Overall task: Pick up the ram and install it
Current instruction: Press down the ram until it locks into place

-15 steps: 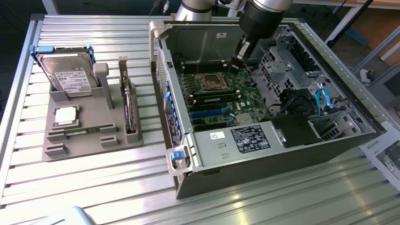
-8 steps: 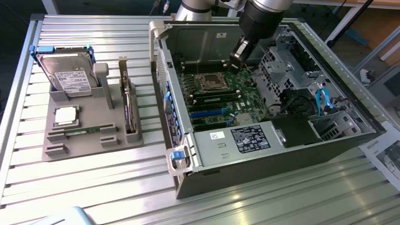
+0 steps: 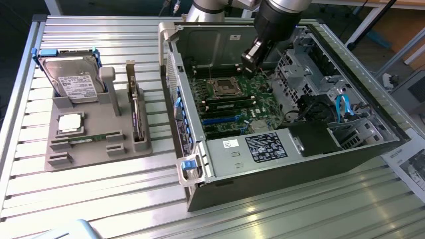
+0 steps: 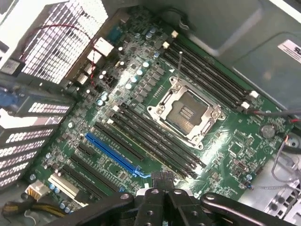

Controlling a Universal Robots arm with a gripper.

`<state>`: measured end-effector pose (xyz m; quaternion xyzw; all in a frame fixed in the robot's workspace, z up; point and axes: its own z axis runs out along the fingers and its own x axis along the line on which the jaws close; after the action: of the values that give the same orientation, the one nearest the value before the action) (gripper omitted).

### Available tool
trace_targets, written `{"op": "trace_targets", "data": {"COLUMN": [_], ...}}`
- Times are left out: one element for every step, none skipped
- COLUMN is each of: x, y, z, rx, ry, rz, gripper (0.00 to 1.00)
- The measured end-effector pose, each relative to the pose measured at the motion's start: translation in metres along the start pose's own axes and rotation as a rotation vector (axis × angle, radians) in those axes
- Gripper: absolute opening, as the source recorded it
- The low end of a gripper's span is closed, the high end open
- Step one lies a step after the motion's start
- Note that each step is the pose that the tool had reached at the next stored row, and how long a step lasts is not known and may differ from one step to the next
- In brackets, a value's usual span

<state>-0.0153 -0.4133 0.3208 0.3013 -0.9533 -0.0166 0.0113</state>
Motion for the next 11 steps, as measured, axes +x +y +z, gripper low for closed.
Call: {"op": "trace_targets", "data": {"x": [0.0000, 0.0000, 0.0000, 0.0000, 0.0000, 0.0000, 0.0000, 0.0000, 0.0000, 0.0000, 0.0000], "y": [0.0000, 0.0000, 0.0000, 0.0000, 0.0000, 0.0000, 0.0000, 0.0000, 0.0000, 0.0000, 0.0000], "z": [0.0000, 0.0000, 0.0000, 0.0000, 0.0000, 0.0001, 0.0001, 0.0001, 0.0001, 0.0001, 0.0001], "rx": [-0.0001, -0.0003, -0.0005, -0.0007, -0.0008, -0.0010, -0.0012, -0.0013, -0.0015, -0.0017, -0.0019], "ry": [-0.0006, -0.0011, -0.0017, -0.0023, -0.0029, -0.0034, -0.0040, -0.0044, -0.0050, -0.0057, -0.0065], "rz": [0.015, 0.029, 0.043, 0.060, 0.076, 0.089, 0.103, 0.116, 0.129, 0.147, 0.169], "gripper": [0.10, 0.10, 0.10, 0.10, 0.10, 0.10, 0.10, 0.10, 0.10, 0.10, 0.10]}}
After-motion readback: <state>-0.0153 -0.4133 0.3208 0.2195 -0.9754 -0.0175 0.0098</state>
